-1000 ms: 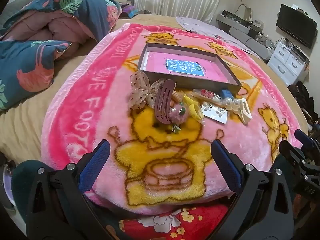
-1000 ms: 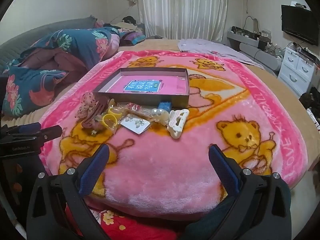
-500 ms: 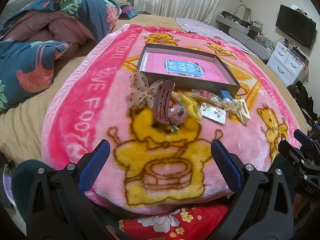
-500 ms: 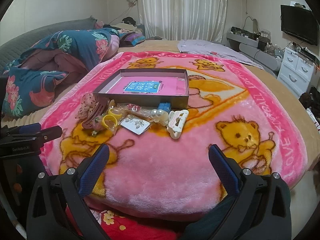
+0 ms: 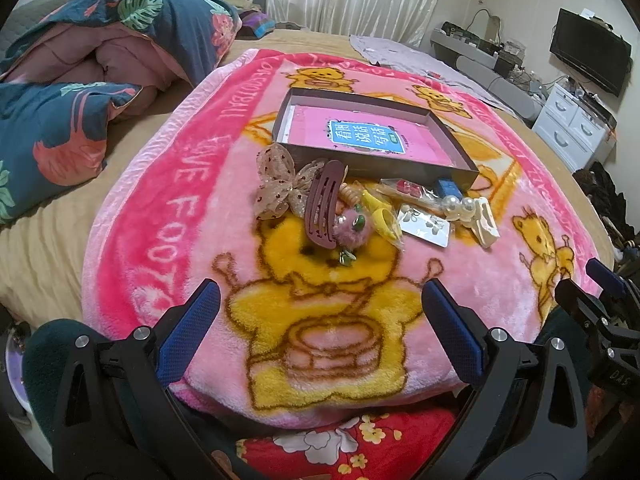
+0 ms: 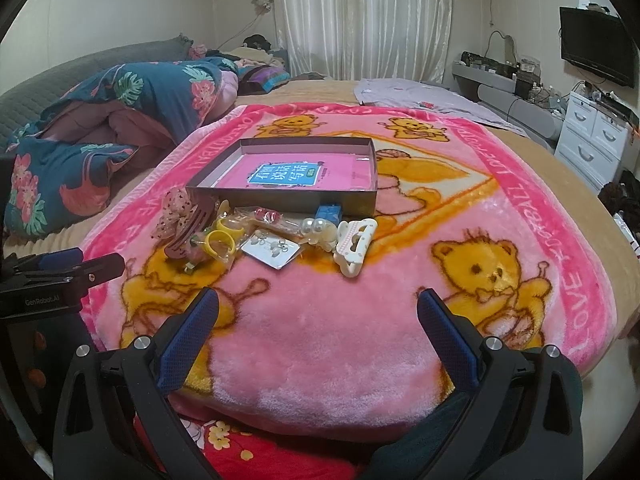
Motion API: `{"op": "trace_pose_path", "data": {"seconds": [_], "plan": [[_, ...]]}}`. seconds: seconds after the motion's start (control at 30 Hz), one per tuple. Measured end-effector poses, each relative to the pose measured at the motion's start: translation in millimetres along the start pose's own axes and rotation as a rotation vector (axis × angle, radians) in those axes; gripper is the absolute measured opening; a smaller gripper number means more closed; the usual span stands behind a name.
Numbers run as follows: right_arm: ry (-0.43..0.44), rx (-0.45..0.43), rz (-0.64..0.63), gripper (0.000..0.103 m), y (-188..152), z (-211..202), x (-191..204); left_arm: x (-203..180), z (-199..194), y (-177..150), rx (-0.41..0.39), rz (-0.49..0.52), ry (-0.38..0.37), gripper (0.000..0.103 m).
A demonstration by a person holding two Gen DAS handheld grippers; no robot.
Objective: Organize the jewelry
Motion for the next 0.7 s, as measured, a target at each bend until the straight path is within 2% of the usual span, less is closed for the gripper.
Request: {"op": "trace_pose_path", "data": {"seconds": [0.7], "plan": [[-0.002,0.0,-0.002,0.099,0.1,0.4,0.6,-2.1,-3.8,3.6,0.002,0.001,0.008,0.094]]}}
Point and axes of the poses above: each gripper's, at about its wrist camera, not at the fingertips, and z roughly the way its jaws point, x to its left, y to its top, the point moved 9 cm from there along z, roughly the way its jaws point, and after that the axes turned 10 degrees about x, right-handed, at the moved point
